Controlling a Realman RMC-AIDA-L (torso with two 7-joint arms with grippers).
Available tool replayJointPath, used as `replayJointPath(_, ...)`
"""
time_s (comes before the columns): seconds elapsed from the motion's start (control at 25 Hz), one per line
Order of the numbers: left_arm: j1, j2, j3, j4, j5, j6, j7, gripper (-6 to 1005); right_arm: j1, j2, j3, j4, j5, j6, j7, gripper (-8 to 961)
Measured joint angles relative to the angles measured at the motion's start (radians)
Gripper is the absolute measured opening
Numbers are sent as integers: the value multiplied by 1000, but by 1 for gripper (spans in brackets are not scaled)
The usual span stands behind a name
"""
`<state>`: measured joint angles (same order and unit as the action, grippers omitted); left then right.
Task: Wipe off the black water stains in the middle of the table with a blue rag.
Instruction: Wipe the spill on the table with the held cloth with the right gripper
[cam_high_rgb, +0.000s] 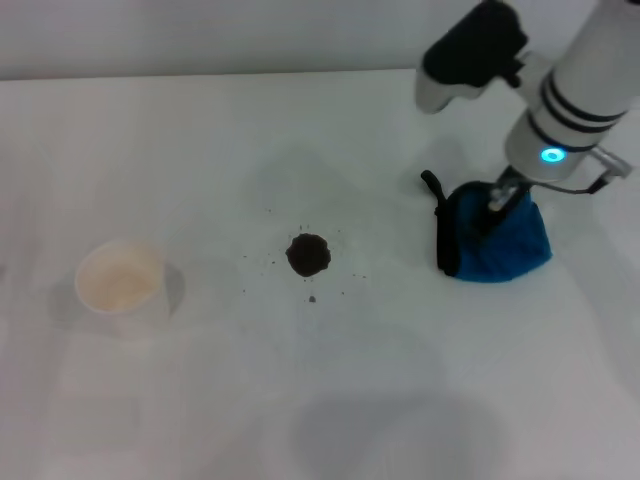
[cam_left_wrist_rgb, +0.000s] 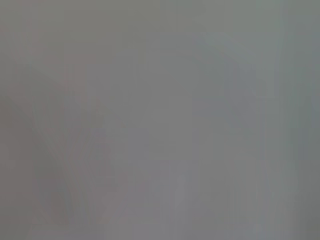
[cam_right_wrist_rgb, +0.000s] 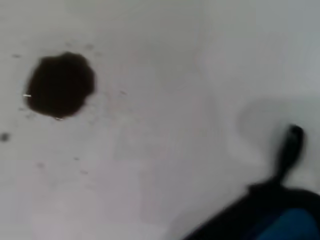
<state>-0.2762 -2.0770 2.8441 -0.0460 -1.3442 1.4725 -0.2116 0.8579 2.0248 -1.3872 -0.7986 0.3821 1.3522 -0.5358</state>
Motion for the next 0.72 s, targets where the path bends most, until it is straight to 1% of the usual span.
replayJointPath(0.16, -3, 0, 0, 0, 0, 1, 0, 892, 39, 2, -132, 4, 100, -14, 29, 2)
replayJointPath(0.32, -6, 0, 0, 0, 1, 1, 0, 892, 81, 3, -222, 10, 186, -28, 43, 3)
replayJointPath(0.44, -8, -1, 0, 2, 1, 1, 0, 892, 111, 3, -316, 11, 265, -41, 57, 3)
replayJointPath(0.72, -12, -1, 0, 3, 2, 1, 0, 892, 186, 3, -548, 8, 506, -98, 78, 2)
